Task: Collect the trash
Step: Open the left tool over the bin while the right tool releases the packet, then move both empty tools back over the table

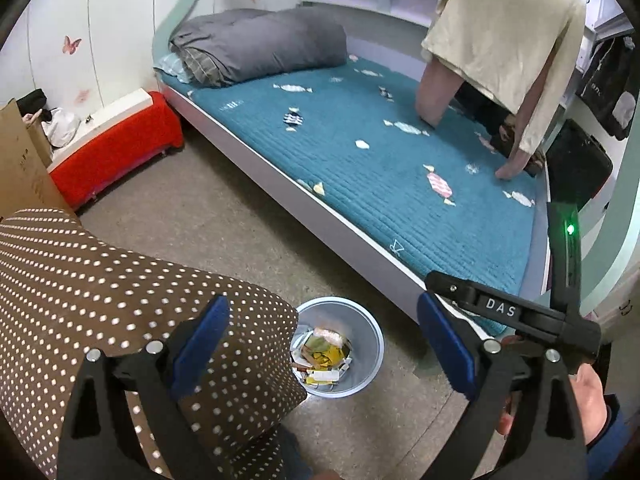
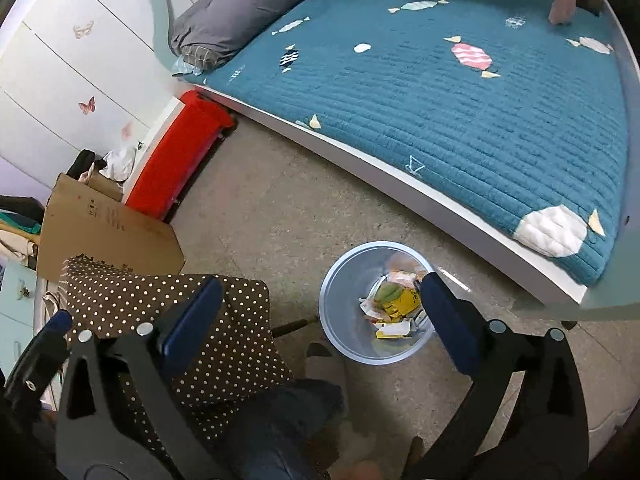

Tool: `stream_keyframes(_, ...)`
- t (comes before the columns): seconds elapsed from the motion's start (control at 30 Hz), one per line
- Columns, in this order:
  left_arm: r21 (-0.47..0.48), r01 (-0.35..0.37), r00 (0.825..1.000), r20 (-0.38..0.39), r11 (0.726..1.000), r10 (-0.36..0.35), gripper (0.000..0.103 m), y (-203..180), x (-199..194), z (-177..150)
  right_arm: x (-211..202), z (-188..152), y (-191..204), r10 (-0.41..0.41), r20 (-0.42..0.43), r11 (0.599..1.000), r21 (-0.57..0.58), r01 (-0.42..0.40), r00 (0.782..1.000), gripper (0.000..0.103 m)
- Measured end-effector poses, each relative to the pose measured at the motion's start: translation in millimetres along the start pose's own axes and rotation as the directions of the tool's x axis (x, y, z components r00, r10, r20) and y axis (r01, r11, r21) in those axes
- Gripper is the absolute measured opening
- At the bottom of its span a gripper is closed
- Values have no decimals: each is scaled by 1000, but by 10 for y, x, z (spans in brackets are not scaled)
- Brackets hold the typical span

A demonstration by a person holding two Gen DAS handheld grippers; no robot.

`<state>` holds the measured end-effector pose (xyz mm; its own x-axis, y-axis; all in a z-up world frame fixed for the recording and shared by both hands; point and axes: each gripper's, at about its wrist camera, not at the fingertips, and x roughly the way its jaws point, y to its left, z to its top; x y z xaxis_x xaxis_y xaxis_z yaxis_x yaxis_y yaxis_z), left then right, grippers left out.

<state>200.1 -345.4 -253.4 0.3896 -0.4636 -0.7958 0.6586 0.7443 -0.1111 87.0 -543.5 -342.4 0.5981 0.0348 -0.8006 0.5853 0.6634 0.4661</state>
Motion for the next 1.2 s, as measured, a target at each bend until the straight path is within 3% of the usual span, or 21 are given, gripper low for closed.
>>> stream_keyframes(0.33,-7,-17,996,83,1000,18,93,84,-455,-102,-359,-22,323,17,52,998,-56,-14,999,97)
stream_keyframes(0.6,-22,-17,985,170,1000,20,93,206,-907,-110,-767,-10,918,70,127,985,-165,-49,989,97)
stream_keyframes(0.73,-35,-48,976,212,998,55,93,358,-1154,-163,-893,-61,1243,104,140,973,-220,-72,985,97)
stream_keyframes(0.97,-63,-83,962,257,995,96,93,760,-1513,-363,-1058,-243,1948,187,128,930,-343,-134,974,97)
stream_keyframes(1.2,-143,-154,944,272,978,188,93,1340,-1835,-622,-1070,-522,2650,255,84,870,-454,-191,963,97)
